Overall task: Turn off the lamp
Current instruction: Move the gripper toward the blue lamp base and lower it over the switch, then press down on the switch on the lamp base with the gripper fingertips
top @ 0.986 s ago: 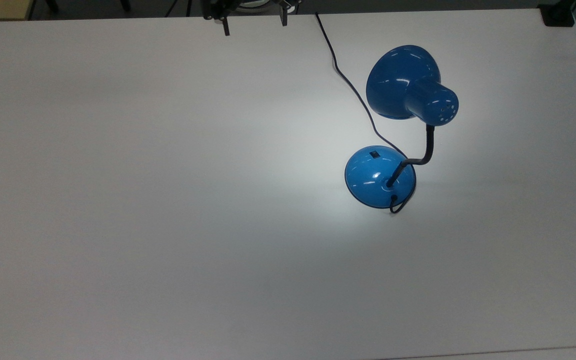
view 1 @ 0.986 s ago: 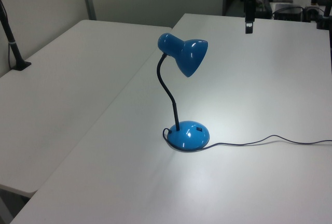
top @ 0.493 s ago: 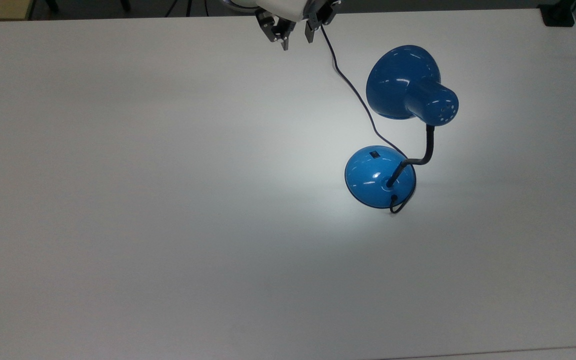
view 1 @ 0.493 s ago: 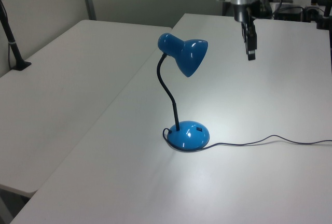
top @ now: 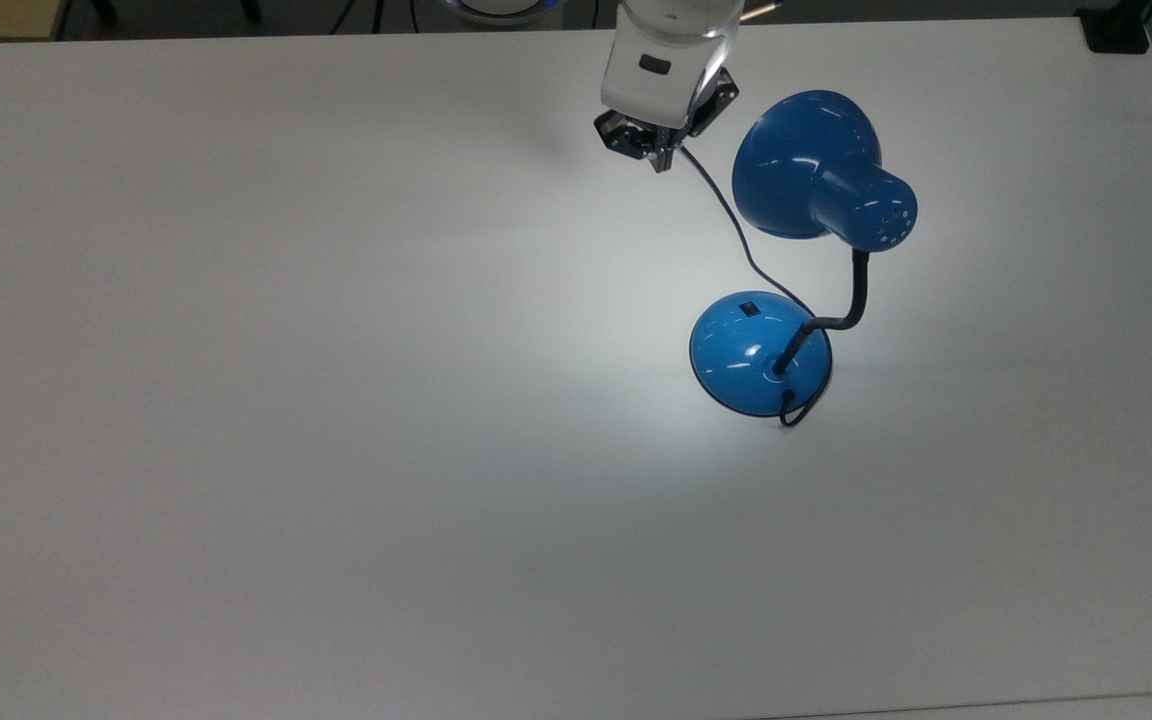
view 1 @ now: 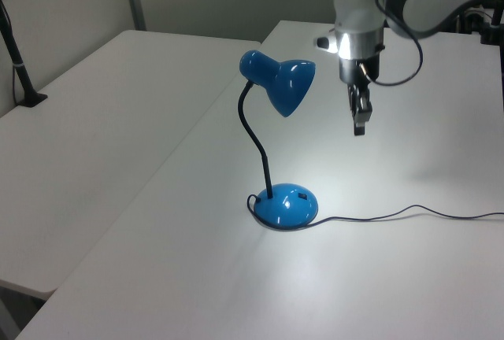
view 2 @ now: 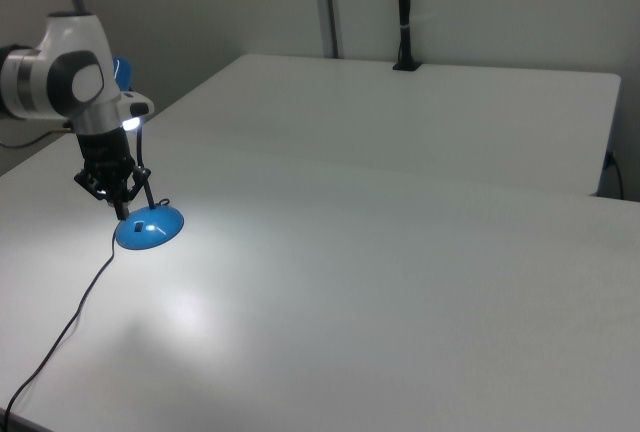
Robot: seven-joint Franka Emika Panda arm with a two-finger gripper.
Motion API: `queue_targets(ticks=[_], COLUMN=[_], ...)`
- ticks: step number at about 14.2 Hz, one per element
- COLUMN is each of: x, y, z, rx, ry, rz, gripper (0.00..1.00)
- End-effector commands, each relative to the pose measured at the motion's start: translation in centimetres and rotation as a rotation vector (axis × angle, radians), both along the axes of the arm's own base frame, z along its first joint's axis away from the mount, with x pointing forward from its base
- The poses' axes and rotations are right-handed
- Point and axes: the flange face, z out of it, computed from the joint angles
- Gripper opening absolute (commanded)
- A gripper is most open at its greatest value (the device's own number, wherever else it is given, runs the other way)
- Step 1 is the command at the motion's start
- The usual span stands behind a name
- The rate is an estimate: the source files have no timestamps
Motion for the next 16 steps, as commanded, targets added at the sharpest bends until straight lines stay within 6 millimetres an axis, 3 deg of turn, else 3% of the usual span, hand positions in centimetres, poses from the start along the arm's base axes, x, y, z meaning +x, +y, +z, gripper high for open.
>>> queue_targets(ticks=[1,6,10,16], x=[0.5,1.5,2.4,2.6], y=[3.6,7.1,7.9,8.6], z=[-3.6,-7.5,-9.5,-10.9], rx=[0.042,0.060,0.038,0.026], ry=[-0.059,-0.141,-0.222,-0.246], rz=[-0.034,-0.059,-0.151,-0.189], gripper=[0.00,0.00,0.00,0.00])
